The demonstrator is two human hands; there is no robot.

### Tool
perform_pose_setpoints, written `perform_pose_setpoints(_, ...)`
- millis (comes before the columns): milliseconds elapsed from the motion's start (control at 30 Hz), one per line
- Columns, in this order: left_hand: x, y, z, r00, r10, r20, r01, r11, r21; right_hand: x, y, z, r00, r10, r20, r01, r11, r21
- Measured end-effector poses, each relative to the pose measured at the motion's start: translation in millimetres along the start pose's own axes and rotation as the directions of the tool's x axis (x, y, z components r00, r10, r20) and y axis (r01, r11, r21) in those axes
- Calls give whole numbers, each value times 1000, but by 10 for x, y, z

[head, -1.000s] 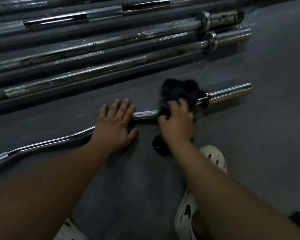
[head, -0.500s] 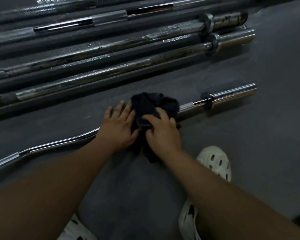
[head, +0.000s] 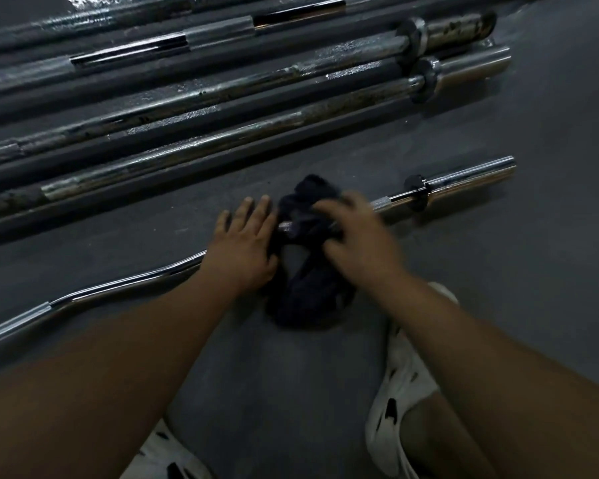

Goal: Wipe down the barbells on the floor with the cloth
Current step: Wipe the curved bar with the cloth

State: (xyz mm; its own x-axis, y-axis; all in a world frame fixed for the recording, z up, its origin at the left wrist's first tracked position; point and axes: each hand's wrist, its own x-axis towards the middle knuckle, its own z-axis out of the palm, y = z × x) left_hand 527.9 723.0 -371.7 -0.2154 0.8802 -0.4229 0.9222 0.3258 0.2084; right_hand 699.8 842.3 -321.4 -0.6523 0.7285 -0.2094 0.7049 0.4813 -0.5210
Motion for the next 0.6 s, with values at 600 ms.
perform_pose_setpoints(600, -215, 314, 142, 998, 43, -51, -45, 998, -40, -206, -17, 369, 823, 530, -207, -465, 836, 293)
